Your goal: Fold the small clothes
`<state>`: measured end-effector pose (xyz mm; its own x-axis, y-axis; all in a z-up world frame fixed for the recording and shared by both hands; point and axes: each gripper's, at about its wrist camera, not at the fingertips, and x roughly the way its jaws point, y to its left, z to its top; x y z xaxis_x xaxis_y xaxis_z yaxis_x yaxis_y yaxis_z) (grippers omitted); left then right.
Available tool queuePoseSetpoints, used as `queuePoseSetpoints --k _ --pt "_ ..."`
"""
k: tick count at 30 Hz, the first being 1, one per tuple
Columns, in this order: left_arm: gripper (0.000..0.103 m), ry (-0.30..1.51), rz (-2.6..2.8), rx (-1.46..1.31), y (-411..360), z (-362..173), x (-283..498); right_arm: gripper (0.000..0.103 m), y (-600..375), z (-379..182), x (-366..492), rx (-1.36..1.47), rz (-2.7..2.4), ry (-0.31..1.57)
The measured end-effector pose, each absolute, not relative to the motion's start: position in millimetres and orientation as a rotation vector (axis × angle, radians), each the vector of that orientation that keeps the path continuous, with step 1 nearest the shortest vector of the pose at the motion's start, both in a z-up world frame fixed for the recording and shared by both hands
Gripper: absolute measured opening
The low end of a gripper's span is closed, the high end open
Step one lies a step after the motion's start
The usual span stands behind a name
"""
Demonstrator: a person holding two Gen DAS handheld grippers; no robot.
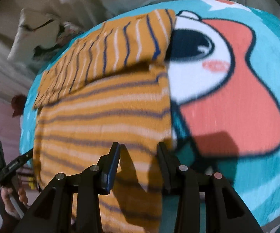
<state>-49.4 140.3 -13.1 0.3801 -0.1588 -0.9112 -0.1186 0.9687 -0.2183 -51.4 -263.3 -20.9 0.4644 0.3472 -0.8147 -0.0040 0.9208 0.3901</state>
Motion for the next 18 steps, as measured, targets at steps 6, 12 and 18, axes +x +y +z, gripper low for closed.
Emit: queuePoseSetpoints --k 6,12,18 --pt "0.061 1.148 -0.033 -0.362 155 -5 -102 0.048 -269 -30 -115 0.348 0.329 1.101" --pt "0.069 1.158 -0.111 -0.43 156 -15 -136 0.053 -244 -49 -163 0.182 0.51 1.221" --pt "0.07 1.192 -0.173 -0.447 135 -35 -141 0.054 -236 -76 -149 0.263 0.538 1.259"
